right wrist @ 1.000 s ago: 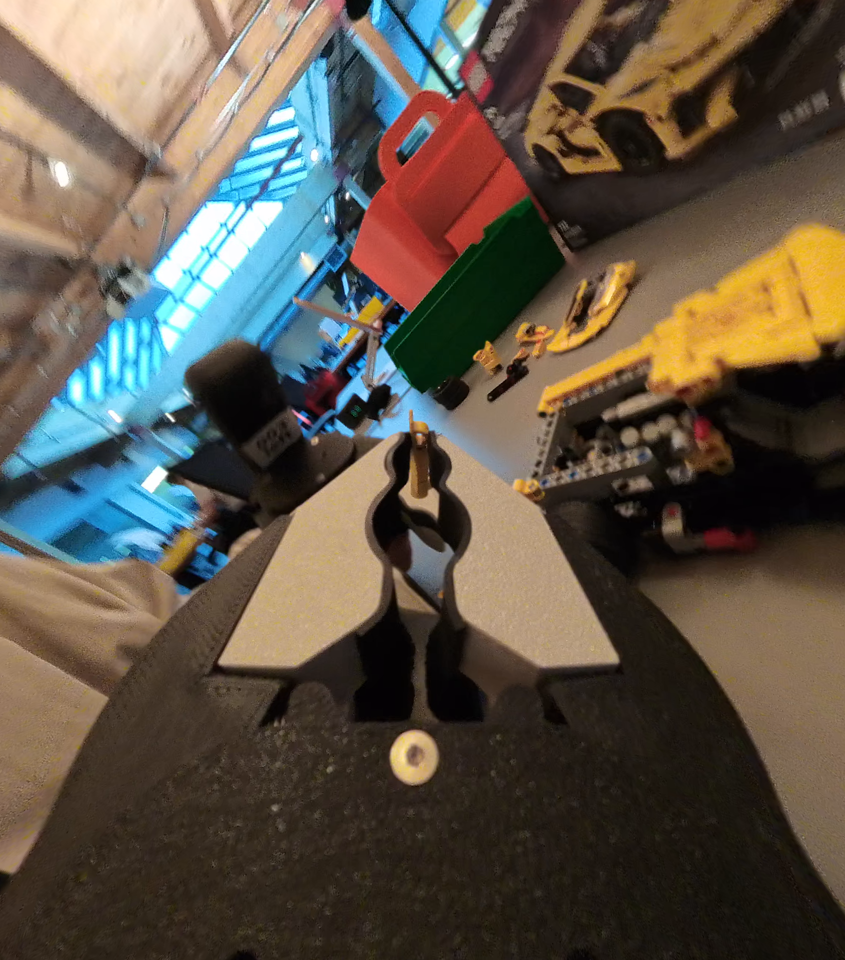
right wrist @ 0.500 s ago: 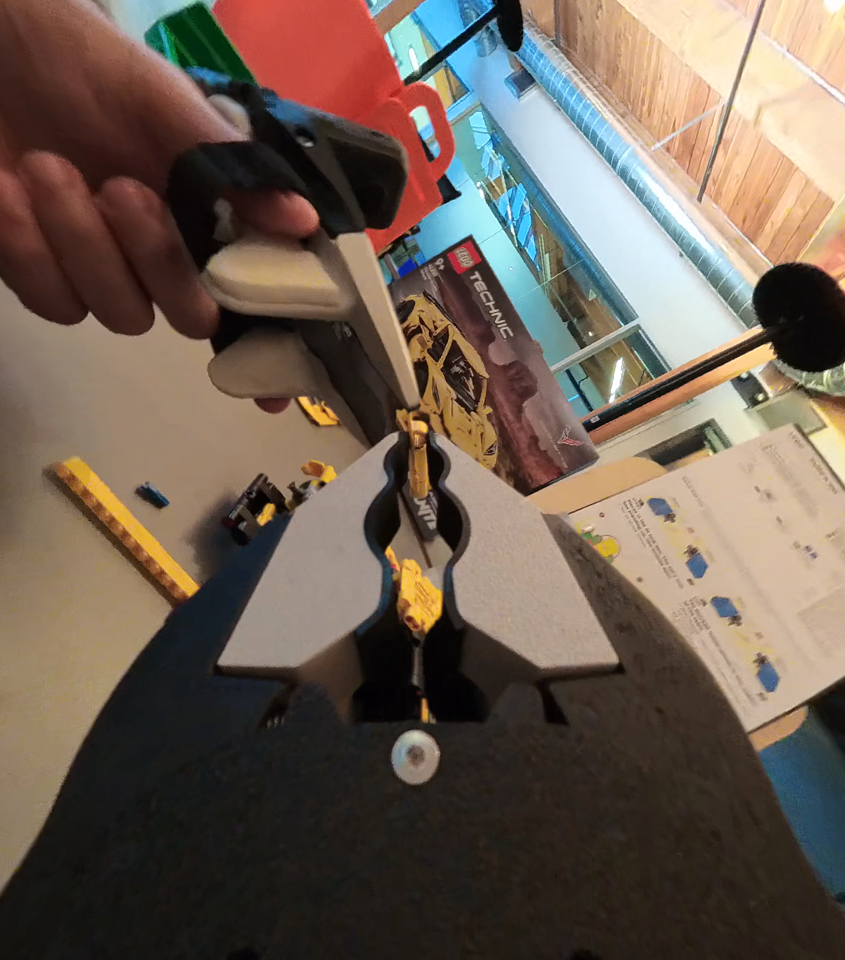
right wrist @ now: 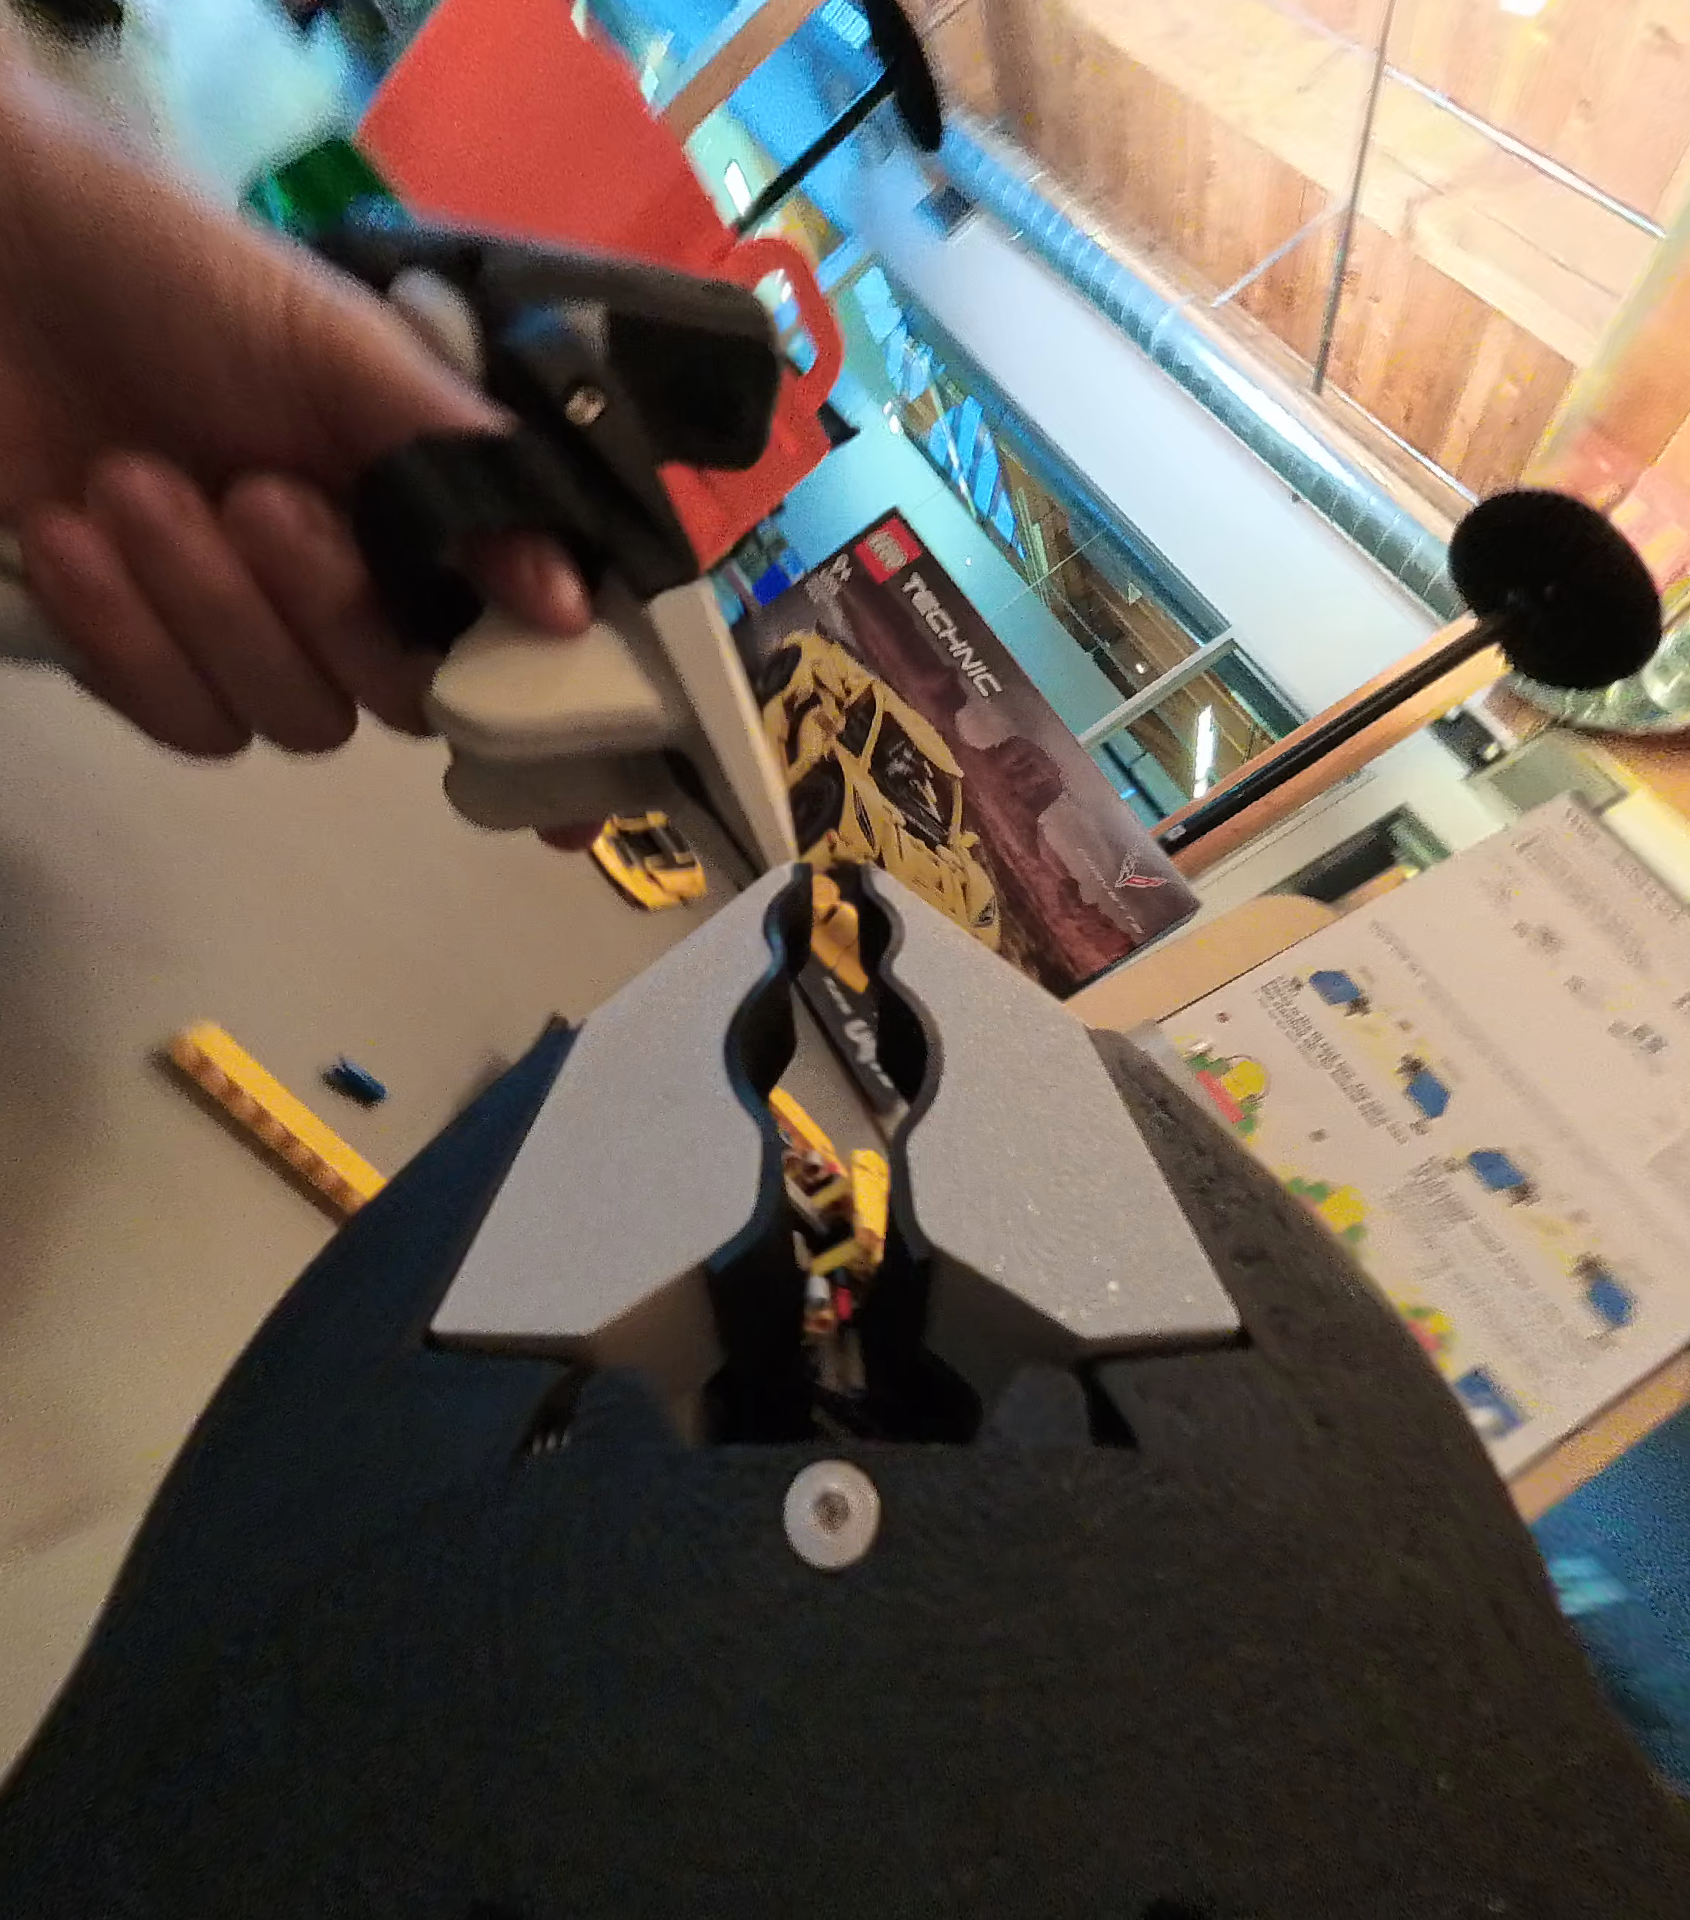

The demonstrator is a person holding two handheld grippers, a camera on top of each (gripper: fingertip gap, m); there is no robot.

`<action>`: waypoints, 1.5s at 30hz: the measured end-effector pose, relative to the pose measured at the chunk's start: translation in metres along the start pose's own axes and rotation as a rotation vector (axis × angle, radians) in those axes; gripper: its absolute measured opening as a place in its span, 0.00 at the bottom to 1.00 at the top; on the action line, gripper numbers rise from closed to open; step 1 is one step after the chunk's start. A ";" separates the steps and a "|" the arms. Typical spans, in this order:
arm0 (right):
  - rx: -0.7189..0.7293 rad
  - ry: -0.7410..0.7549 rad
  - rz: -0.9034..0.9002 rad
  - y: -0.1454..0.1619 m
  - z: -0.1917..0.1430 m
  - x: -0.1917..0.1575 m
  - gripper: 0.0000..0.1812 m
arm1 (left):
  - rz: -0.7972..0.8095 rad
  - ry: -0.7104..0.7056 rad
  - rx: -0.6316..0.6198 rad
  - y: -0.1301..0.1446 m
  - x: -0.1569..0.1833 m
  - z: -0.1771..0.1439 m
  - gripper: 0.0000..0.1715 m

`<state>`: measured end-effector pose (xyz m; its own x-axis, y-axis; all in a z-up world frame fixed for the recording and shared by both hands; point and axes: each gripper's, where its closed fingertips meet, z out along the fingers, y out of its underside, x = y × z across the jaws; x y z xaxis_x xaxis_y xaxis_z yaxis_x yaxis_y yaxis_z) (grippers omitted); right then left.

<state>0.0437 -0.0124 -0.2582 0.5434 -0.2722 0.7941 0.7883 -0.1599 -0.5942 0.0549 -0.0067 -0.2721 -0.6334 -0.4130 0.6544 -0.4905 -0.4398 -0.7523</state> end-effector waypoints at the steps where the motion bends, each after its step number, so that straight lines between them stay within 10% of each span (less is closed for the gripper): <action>1: 0.016 -0.006 0.113 -0.003 -0.002 0.005 0.07 | 0.009 -0.003 0.000 -0.001 0.000 -0.001 0.00; 4: 0.017 -0.104 0.721 0.007 -0.004 0.028 0.30 | 0.033 0.050 0.011 -0.003 0.011 -0.001 0.00; 10: 0.210 -0.543 1.540 0.003 -0.009 0.028 0.24 | 0.081 0.144 0.039 -0.005 0.032 0.003 0.00; 25: 0.197 -0.567 1.516 0.002 -0.012 0.025 0.04 | 0.118 0.134 0.016 0.002 0.036 0.010 0.01; 28: 0.164 -0.571 1.533 0.007 -0.011 0.022 0.04 | 0.143 0.101 0.003 0.003 0.035 0.014 0.14; 39: 0.182 -0.609 1.612 0.002 -0.008 0.020 0.03 | 0.232 0.016 0.043 -0.001 0.030 0.019 0.03; 42: 0.305 -0.370 1.829 0.058 -0.033 0.077 0.02 | 0.078 0.036 0.272 -0.041 0.015 -0.023 0.03; 45: 0.190 -0.364 1.781 0.076 -0.049 0.084 0.03 | 0.088 0.083 0.248 -0.040 0.023 -0.024 0.03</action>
<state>0.1352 -0.0939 -0.2424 0.6840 0.2222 -0.6948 -0.7286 0.1602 -0.6659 0.0456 0.0200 -0.2290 -0.7188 -0.3965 0.5711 -0.2764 -0.5908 -0.7580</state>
